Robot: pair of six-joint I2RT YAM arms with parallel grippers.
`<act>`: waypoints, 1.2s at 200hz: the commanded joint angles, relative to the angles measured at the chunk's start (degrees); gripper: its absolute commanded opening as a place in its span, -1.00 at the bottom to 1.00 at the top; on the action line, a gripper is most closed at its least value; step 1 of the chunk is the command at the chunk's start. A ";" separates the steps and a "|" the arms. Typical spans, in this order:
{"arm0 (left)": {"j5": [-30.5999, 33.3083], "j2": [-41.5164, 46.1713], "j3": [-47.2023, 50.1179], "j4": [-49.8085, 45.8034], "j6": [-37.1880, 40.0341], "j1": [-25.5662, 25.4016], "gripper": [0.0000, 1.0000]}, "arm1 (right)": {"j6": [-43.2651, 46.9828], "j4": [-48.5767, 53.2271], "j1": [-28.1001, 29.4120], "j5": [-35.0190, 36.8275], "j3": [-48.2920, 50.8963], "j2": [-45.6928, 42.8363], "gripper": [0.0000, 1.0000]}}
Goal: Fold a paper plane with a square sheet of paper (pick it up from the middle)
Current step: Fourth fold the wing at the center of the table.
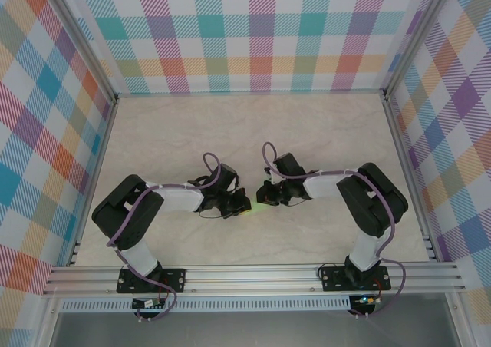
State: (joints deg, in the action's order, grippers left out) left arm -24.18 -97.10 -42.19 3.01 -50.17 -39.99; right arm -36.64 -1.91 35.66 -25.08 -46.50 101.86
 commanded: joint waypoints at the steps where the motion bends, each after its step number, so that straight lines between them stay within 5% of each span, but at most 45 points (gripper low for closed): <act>1: 3.80 -1.38 2.29 -10.88 -0.62 0.17 -1.00 | 0.36 3.11 -0.79 4.28 -2.02 1.67 -0.86; 92: 3.11 -1.50 3.15 -10.38 -0.38 0.18 -1.00 | -0.14 4.44 -17.38 8.26 -2.13 1.57 -0.85; 154: 1.54 -0.20 2.32 -8.78 0.20 0.17 -0.99 | -2.00 8.86 -18.83 9.94 -3.71 -5.05 -0.79; 183: 0.35 1.65 0.00 -7.83 1.02 0.17 -0.75 | -4.09 9.04 -17.56 6.54 -0.32 -10.83 -0.62; 208: 0.76 4.30 -4.21 -7.93 1.68 0.17 -0.48 | -8.21 7.70 -15.19 4.64 4.04 -15.35 -0.28; 240: 7.46 7.46 -8.18 -10.33 3.04 0.30 -0.25 | -15.99 4.92 -11.77 3.35 7.84 -18.66 -0.01</act>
State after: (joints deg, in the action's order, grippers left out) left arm -22.33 -93.43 -47.03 -3.86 -48.51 -39.99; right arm -45.80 4.67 21.63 -19.53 -41.28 84.88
